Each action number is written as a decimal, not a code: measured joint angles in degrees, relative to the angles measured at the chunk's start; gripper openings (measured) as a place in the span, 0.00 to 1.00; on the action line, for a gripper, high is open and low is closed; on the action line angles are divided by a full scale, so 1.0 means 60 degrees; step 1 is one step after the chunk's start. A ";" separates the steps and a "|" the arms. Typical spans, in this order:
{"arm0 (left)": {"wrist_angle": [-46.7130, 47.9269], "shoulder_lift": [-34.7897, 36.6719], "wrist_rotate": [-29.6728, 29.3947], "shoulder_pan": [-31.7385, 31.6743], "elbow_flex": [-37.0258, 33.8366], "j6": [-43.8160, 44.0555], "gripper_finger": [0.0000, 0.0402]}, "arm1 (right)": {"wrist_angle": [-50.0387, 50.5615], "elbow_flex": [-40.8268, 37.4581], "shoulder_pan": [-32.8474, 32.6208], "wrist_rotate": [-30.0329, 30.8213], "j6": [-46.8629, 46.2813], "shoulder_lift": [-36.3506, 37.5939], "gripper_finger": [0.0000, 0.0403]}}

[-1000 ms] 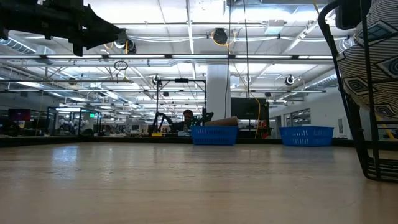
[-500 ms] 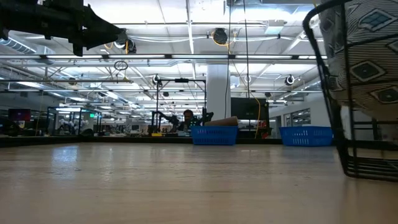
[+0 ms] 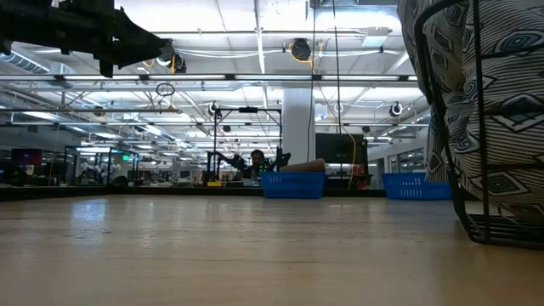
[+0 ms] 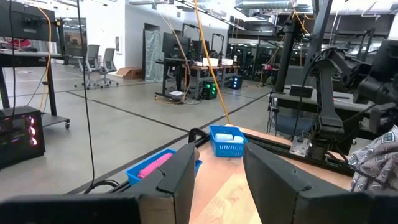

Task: Pick & Place Medicine items
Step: Put the blue patterned patient gown into the wire basket

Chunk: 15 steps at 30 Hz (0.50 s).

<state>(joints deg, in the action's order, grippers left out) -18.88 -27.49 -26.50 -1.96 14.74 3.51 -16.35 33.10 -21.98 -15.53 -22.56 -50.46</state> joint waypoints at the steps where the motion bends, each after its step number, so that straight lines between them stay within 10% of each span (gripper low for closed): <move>1: 0.0001 0.0000 0.0000 0.0000 0.0000 -0.0001 0.36 | -0.0200 0.0000 -0.0030 -0.0088 0.0127 -0.0094 0.60; 7: 0.0004 0.0000 0.0000 0.0000 0.0000 -0.0001 0.36 | -0.0966 0.0173 -0.0360 0.0435 0.0866 -0.0503 0.58; 15: 0.0051 0.0000 -0.0004 0.0000 0.0000 0.0101 0.36 | 0.4609 0.2157 -0.0834 0.2081 0.1212 -0.1632 0.32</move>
<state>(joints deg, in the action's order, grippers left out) -18.57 -27.49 -26.52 -1.96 14.74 4.12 11.30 46.04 -26.99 -3.05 -15.29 -60.25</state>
